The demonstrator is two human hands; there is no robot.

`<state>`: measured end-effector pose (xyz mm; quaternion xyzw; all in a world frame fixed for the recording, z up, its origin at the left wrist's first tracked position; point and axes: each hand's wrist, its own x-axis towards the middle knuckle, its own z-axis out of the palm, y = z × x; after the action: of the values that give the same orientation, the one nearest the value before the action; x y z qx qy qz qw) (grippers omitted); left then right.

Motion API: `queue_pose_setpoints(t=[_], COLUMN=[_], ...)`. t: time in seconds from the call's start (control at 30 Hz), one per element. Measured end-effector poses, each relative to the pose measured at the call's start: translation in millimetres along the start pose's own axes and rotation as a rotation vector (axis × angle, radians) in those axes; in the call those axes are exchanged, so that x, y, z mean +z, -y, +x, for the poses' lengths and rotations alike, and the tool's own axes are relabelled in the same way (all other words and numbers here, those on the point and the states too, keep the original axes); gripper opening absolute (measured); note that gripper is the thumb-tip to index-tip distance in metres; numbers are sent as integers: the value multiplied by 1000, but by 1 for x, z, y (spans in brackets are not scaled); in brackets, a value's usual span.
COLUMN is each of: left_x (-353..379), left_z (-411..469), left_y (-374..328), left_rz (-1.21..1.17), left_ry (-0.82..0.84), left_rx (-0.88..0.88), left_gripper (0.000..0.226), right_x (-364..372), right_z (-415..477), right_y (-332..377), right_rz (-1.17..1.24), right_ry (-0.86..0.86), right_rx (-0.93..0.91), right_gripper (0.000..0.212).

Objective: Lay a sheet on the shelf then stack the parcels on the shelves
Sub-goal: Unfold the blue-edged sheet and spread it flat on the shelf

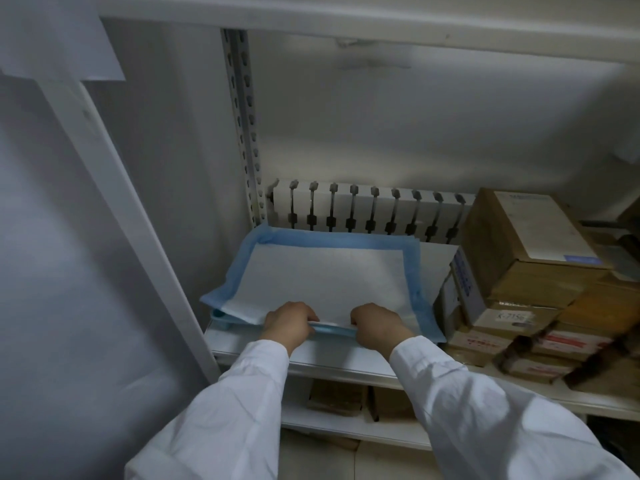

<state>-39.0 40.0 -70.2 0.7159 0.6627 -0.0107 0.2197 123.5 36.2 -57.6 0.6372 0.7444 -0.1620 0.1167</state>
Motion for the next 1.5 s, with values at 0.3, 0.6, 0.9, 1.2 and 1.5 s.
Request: queue_pose_setpoints(t=[0.3,0.6,0.9,1.2,1.5], left_x=[-2,-2,0,29,55], left_z=[-7,-5,-5,-14,-26], left_y=[1,1,-10,-20,-36], left_rz=[-49,-95,50,190,-136], left_ry=[74,92,169,-49,-174], left_rx=[13,50,279,397,147], left_gripper=[25,24,38,38,33], right_x=[-1,-2,13,25,33], right_z=[-4,-5,-29,-29,-38], right_y=[2,-2,-3,-8,-23], right_rz=[-17,6,-133,-131,48], right_ry=[103,150,65,-42,-82], right_rx=[26,-31,-156,-118,-119], right_gripper=[30,38,51,46,50])
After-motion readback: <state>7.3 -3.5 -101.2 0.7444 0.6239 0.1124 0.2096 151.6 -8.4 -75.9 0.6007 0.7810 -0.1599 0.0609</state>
